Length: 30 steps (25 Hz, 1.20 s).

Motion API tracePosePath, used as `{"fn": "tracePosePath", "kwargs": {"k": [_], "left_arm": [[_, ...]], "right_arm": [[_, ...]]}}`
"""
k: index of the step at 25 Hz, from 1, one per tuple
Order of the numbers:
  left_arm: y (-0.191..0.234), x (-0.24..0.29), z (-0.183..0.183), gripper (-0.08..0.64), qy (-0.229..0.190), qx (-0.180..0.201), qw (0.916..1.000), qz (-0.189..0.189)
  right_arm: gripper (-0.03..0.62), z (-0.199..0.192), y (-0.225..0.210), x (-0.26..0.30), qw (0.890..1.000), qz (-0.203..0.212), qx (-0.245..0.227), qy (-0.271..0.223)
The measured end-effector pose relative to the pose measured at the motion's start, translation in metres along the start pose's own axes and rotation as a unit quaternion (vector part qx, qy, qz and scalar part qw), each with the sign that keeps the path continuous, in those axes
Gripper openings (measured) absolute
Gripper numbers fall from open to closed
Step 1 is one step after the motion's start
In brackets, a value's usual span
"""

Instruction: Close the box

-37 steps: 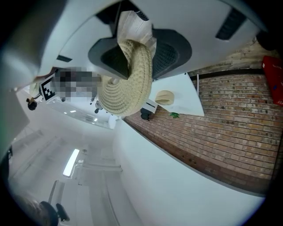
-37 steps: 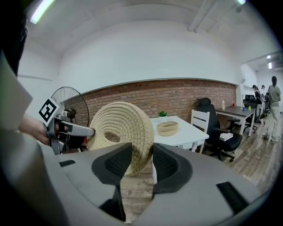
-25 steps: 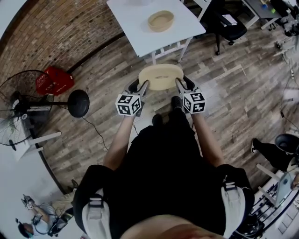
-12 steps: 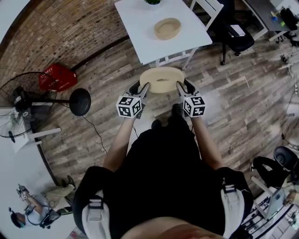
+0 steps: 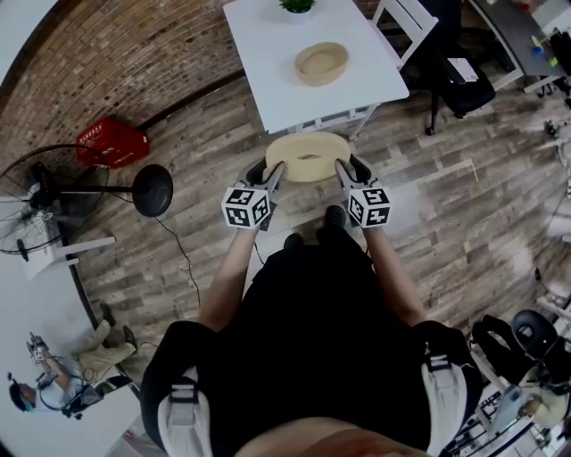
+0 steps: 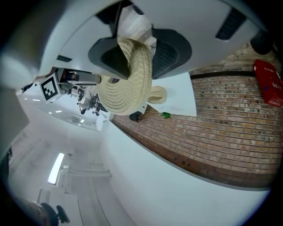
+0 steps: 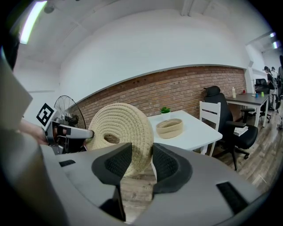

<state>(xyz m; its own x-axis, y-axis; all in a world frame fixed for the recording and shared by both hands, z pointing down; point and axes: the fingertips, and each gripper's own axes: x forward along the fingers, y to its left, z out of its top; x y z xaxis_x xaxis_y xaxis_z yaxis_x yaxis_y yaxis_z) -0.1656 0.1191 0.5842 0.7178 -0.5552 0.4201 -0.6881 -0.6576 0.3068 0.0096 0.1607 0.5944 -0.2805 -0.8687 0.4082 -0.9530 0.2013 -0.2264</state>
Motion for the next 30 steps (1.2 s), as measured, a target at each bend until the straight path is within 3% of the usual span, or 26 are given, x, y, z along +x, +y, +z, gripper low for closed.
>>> {"fn": "tracePosePath", "kwargs": {"k": [12, 30], "left_arm": [[-0.02, 0.038, 0.019, 0.175, -0.015, -0.018, 0.9991, 0.036], [-0.038, 0.067, 0.026, 0.175, -0.018, -0.029, 0.9966, 0.075]], "right_arm": [[0.144, 0.023, -0.049, 0.011, 0.999, 0.033, -0.01, 0.008], [0.144, 0.029, -0.088, 0.02, 0.997, 0.072, -0.009, 0.015]]}}
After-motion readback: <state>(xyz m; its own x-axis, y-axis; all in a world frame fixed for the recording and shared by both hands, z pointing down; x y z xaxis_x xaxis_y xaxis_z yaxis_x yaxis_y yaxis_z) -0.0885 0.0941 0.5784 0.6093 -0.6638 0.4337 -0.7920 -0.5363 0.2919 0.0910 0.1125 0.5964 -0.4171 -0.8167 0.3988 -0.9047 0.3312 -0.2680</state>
